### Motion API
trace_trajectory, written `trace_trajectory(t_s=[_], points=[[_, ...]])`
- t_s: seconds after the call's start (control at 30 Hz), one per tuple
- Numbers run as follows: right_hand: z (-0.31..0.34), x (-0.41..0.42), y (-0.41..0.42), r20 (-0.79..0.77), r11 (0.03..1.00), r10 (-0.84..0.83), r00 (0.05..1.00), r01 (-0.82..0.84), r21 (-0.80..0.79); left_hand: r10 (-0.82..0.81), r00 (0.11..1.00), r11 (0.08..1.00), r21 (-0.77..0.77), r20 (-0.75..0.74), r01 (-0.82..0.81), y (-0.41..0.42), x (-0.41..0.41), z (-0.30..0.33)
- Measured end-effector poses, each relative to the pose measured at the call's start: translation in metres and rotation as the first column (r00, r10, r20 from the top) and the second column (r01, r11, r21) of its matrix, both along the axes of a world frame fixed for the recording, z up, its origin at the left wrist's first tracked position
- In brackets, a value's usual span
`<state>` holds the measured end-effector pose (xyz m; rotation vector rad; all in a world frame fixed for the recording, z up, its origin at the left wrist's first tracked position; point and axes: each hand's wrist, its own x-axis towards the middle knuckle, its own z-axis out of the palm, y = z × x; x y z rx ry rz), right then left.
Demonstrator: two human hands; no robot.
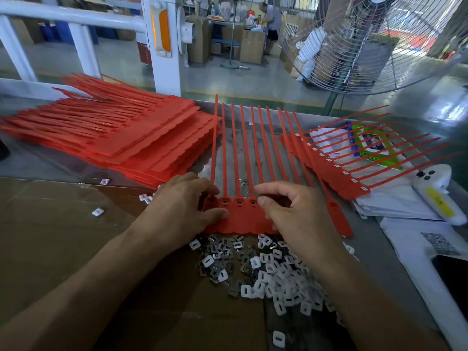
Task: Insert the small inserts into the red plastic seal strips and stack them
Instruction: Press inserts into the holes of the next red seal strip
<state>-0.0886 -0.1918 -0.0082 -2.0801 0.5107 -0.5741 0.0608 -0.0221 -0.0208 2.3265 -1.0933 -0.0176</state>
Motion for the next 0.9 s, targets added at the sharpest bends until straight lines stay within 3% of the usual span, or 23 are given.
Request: trace_trajectory(t_s=[0.37, 0.9], points=[[-0.004, 0.001, -0.02, 0.033, 0.99, -0.139, 0.99, 0.138, 0.027, -0.002, 1.0, 1.0, 0.013, 0.008, 0.002, 0.0, -0.002, 0.002], [-0.008, 0.015, -0.027, -0.229, 0.968, -0.212, 0.95, 0.172, -0.182, -0.007, 1.0, 1.0, 0.028, 0.01, 0.007, -0.001, -0.003, 0.003]])
